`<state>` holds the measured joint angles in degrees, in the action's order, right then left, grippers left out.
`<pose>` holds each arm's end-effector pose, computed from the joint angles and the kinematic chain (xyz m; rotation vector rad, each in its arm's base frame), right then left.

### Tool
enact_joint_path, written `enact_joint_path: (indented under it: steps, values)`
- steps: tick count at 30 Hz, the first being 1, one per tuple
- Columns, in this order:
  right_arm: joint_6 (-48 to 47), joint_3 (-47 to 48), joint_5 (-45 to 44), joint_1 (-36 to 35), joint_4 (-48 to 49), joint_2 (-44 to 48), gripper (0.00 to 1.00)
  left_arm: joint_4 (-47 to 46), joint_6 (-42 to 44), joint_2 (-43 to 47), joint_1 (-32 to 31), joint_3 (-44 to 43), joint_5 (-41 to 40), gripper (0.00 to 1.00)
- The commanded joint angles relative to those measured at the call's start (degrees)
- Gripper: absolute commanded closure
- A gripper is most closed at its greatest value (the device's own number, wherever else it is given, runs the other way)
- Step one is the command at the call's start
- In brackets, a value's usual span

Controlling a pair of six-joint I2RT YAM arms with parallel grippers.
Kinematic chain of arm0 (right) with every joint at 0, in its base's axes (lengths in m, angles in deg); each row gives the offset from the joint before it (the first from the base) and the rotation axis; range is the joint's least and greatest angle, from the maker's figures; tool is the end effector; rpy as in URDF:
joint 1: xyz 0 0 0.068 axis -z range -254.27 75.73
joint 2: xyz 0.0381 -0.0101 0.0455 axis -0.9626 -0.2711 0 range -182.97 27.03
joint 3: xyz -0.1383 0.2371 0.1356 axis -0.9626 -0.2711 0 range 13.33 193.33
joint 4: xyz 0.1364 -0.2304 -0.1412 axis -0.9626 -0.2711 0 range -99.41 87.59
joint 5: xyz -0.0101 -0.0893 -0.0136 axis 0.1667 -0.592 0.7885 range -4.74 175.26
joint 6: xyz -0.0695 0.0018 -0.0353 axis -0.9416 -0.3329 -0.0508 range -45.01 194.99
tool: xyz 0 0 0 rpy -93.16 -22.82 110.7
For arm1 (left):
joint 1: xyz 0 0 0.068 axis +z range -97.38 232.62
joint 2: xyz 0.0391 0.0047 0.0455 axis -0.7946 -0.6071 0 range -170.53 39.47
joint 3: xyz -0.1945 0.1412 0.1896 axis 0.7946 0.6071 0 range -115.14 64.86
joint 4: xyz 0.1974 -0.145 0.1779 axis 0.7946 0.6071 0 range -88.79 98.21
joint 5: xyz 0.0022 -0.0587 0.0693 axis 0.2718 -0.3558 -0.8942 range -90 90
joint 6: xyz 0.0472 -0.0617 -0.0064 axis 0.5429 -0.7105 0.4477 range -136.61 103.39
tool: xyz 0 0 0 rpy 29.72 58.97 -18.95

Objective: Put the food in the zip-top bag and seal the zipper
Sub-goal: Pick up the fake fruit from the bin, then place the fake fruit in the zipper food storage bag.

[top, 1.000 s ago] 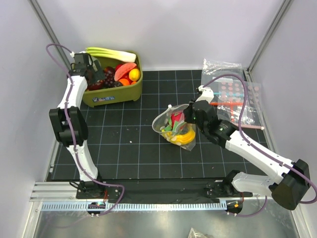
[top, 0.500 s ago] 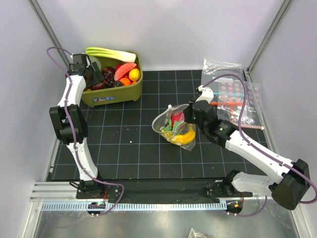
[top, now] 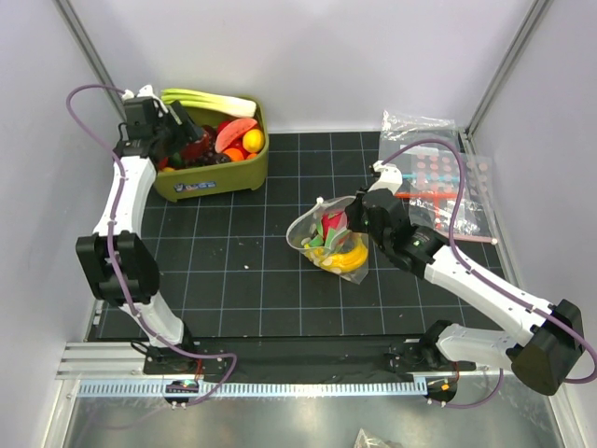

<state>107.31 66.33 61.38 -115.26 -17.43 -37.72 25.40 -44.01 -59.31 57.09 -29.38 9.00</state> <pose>0.2502 0.1817 0.3225 0.1084 2.0144 0.3957 0.4798 0.0271 0.3780 -0.4799 2.0351 -0.4070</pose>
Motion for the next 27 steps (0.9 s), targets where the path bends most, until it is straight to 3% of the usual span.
enact_joint_path:
  steps: [1,3,9,15,22,27]
  values:
    - [0.73,0.80,-1.17,0.39,2.02,1.38,0.99,-2.56,-1.61,2.98,-2.87,0.63,2.96,0.78]
    - [0.73,0.80,-1.08,0.39,2.11,1.12,0.99,-1.78,-1.08,4.73,-3.94,0.54,2.44,0.78]
    - [0.56,0.88,-1.26,0.39,2.02,1.56,0.99,1.83,-3.70,8.24,-16.14,-1.31,5.58,0.78]
    - [0.29,1.24,-0.12,0.39,2.02,0.86,0.99,-16.08,-16.19,19.30,-24.66,15.46,10.52,0.78]
    - [0.47,1.41,0.59,0.39,2.19,-0.46,0.99,-32.41,-17.34,27.75,-33.64,34.37,7.88,0.78]
    - [0.47,1.06,1.64,0.39,2.90,0.15,0.99,-33.94,-13.32,29.43,-39.87,38.95,7.54,0.79]
